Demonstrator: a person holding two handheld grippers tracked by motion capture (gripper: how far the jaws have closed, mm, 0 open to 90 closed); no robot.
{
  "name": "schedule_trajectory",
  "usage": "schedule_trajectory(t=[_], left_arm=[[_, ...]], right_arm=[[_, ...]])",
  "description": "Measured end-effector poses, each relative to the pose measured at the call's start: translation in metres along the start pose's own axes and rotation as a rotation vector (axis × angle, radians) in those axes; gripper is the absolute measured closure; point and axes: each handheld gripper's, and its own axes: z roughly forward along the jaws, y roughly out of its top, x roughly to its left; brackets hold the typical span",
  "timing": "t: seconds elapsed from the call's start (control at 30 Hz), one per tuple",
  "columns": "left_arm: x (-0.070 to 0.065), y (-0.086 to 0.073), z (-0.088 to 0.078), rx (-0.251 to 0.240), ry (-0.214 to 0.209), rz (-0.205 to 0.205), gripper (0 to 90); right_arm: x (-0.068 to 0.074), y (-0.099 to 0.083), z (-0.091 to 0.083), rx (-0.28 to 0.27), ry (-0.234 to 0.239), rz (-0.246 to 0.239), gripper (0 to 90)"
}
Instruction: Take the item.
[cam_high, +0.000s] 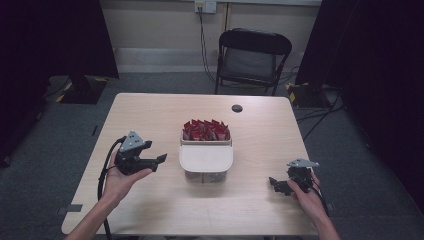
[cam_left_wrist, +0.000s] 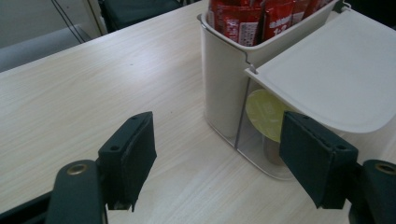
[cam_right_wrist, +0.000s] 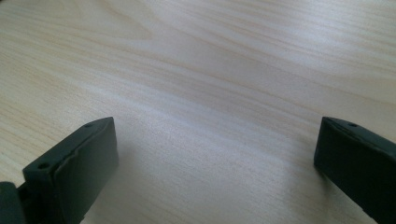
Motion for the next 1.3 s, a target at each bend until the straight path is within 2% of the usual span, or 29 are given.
schedule_trajectory(t=[0.07, 0.17, 0.23, 0.3, 0.33, 0.37, 0.43, 0.6, 0.73, 0.83, 0.97, 1.13, 1.3], left_arm=[[0.0, 0.003, 0.002, -0.016, -0.027, -0.033, 27.6], [-0.001, 0.01, 0.005, -0.035, -0.022, -0.027, 28.9], [0.001, 0.016, 0.006, -0.041, -0.046, -0.046, 29.1], [0.003, 0.022, 0.007, -0.055, -0.083, -0.082, 30.3], [0.004, 0.023, 0.008, -0.064, -0.084, -0.088, 30.9], [0.004, 0.025, 0.009, -0.071, -0.067, -0.083, 30.9], [0.004, 0.029, 0.01, -0.061, -0.044, -0.048, 30.9], [0.005, 0.035, 0.015, -0.063, -0.039, -0.028, 33.1], [0.008, 0.039, 0.022, -0.061, -0.069, -0.055, 35.6], [0.008, 0.044, 0.027, -0.051, -0.049, -0.028, 36.1], [0.005, 0.051, 0.032, -0.043, -0.093, -0.017, 33.1], [0.002, 0.059, 0.037, -0.038, -0.081, 0.026, 33.6], [0.006, 0.064, 0.043, -0.055, -0.101, 0.003, 34.6]], right_arm=[[0.0, 0.0, 0.0, 0.0, 0.0, 0.0, 0.0], [0.0, 0.0, 0.0, 0.0, 0.0, 0.0, 0.0], [0.0, 0.0, 0.0, 0.0, 0.0, 0.0, 0.0], [0.0, 0.0, 0.0, 0.0, 0.0, 0.0, 0.0], [0.0, 0.0, 0.0, 0.0, 0.0, 0.0, 0.0], [0.0, 0.0, 0.0, 0.0, 0.0, 0.0, 0.0], [0.0, 0.0, 0.0, 0.0, 0.0, 0.0, 0.0], [0.0, 0.0, 0.0, 0.0, 0.0, 0.0, 0.0], [0.0, 0.0, 0.0, 0.0, 0.0, 0.0, 0.0], [0.0, 0.0, 0.0, 0.0, 0.0, 0.0, 0.0], [0.0, 0.0, 0.0, 0.0, 0.0, 0.0, 0.0], [0.0, 0.0, 0.0, 0.0, 0.0, 0.0, 0.0], [0.0, 0.0, 0.0, 0.0, 0.001, 0.0, 0.0]])
